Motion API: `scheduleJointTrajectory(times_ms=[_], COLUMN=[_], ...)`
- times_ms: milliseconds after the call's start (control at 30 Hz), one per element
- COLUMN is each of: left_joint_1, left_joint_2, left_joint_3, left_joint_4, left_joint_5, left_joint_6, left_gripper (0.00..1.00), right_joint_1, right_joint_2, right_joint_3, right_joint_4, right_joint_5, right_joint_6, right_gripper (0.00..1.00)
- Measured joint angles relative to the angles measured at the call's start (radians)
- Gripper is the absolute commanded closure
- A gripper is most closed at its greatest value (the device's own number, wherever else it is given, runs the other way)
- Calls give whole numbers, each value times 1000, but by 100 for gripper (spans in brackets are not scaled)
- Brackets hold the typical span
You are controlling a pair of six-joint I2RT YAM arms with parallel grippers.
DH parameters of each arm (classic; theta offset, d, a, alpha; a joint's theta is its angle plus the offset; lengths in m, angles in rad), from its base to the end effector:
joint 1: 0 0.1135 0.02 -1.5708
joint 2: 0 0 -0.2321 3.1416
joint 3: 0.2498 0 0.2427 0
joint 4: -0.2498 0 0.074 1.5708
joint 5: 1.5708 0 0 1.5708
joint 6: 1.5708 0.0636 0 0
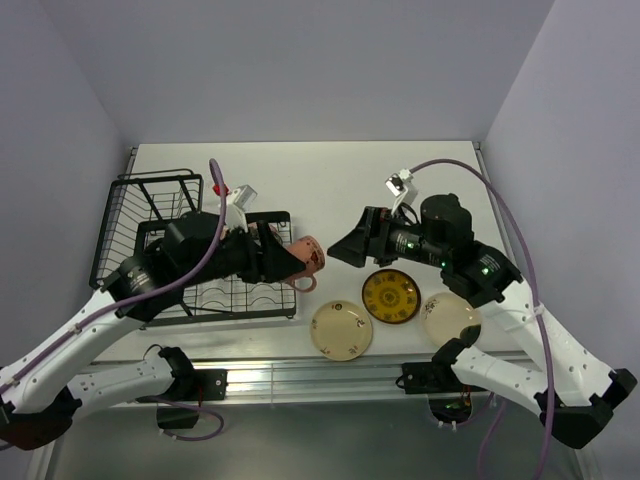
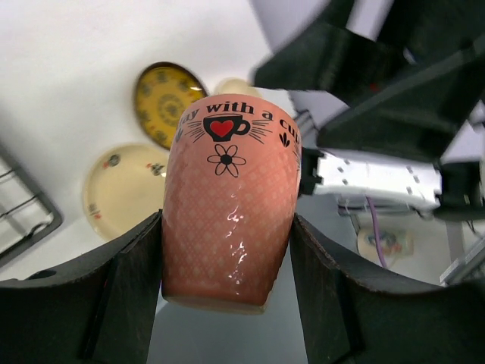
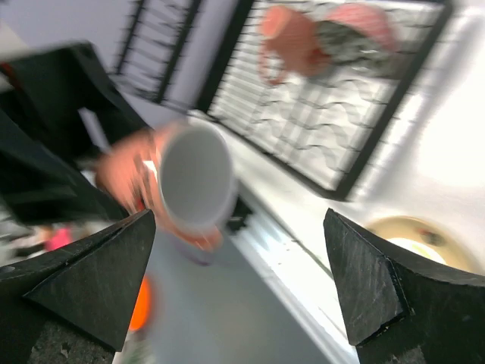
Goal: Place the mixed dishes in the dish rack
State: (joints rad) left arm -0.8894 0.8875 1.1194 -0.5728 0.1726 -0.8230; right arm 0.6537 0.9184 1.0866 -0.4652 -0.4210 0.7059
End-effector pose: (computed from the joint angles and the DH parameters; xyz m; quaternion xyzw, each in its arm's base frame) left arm 0.1284 -0.1757 0.3602 0.0767 0.8117 -0.4803 0.3235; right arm 0.1645 0.1588 0.3578 -0.1037 0.7892 0.4962 0.3467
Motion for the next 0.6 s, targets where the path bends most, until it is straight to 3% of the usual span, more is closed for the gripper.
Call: scheduleJointTrajectory(times_ms=[200, 467, 600], left_joint_1=[47, 114, 130], left_joint_2=[141, 325, 396], left_joint_3=[165, 346, 391], left_joint_4=[-187, -355, -408], left_joint_5=[-104, -124, -118], left_joint_6=[-107, -194, -240], left_gripper=[100, 100, 100], right_joint_1=[89, 557, 698], right_joint_2=[-90, -54, 46], right_joint_3=[-1, 6, 10], right_joint_4=[-118, -180, -181], right_joint_5=[226, 686, 916], right_joint_6=[-135, -216, -233], right_gripper=[18, 20, 24])
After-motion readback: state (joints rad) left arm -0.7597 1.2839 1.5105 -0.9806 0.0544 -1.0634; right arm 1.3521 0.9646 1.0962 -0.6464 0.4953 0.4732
